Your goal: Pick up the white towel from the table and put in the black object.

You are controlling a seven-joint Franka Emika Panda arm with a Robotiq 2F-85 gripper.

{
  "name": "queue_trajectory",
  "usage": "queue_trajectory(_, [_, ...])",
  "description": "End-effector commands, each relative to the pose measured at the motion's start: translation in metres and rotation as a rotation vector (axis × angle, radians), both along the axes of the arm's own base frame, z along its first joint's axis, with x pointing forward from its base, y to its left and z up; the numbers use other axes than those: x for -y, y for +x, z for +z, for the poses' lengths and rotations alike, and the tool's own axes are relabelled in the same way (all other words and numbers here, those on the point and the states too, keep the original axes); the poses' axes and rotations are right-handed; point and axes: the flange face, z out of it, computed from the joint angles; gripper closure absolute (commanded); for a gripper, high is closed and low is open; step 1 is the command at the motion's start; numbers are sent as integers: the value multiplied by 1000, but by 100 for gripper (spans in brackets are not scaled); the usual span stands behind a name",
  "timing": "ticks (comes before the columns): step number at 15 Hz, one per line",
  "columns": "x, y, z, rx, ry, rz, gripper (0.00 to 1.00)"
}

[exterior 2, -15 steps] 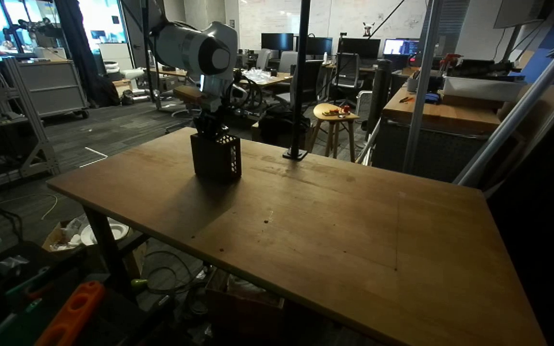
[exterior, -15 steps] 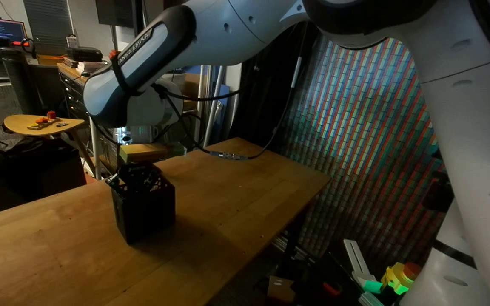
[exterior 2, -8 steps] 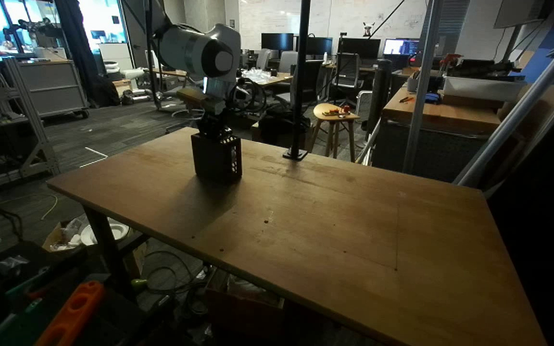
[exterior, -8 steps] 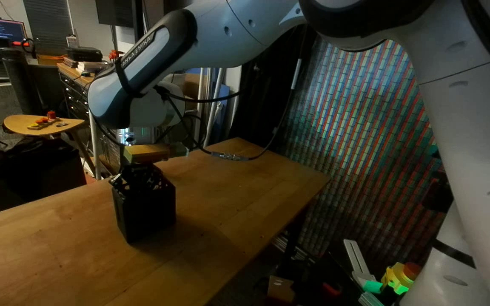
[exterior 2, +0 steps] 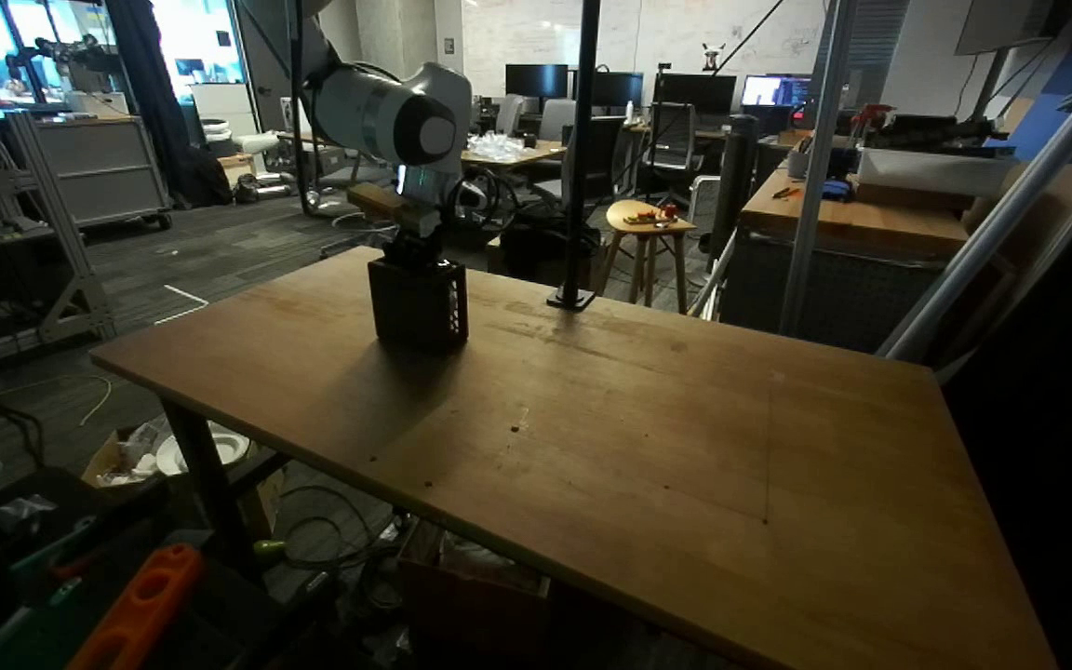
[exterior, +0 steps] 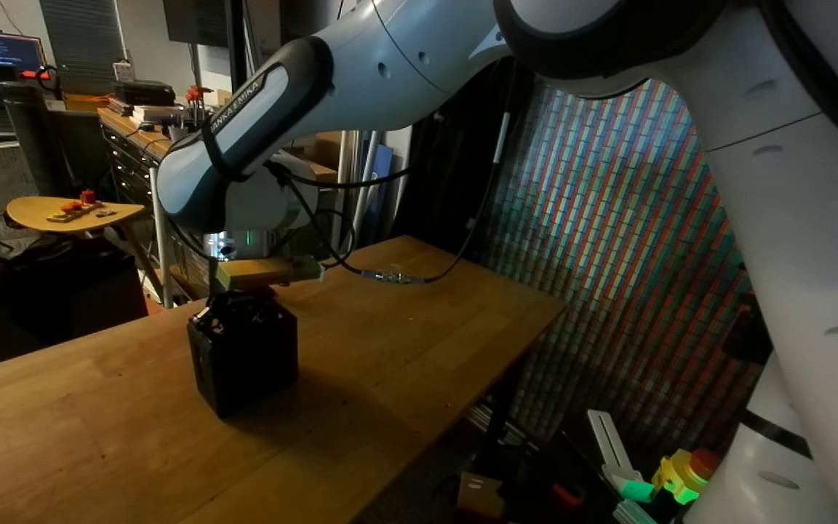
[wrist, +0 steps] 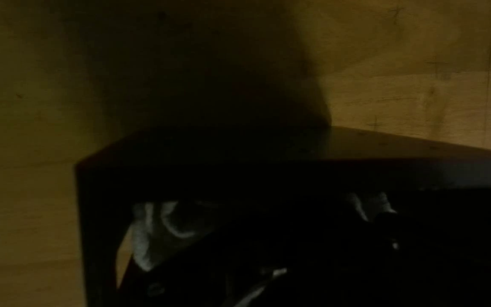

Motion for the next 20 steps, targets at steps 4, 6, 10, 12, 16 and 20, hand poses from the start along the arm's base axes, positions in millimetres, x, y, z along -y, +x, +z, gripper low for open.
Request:
queue_trajectory(4, [0, 2, -26, -5, 70, -12, 100])
queue_trajectory(6, [2, -1, -23, -11, 72, -23, 100])
queue_trajectory(10, [2, -4, -5, -9, 64, -37, 100])
queue_trajectory(12, [0, -2, 9, 5, 54, -36, 100])
queue_trajectory(16, [-2, 5, 36, 40, 27, -17, 100])
queue_trajectory(20, [2, 10, 54, 80, -1, 33, 100])
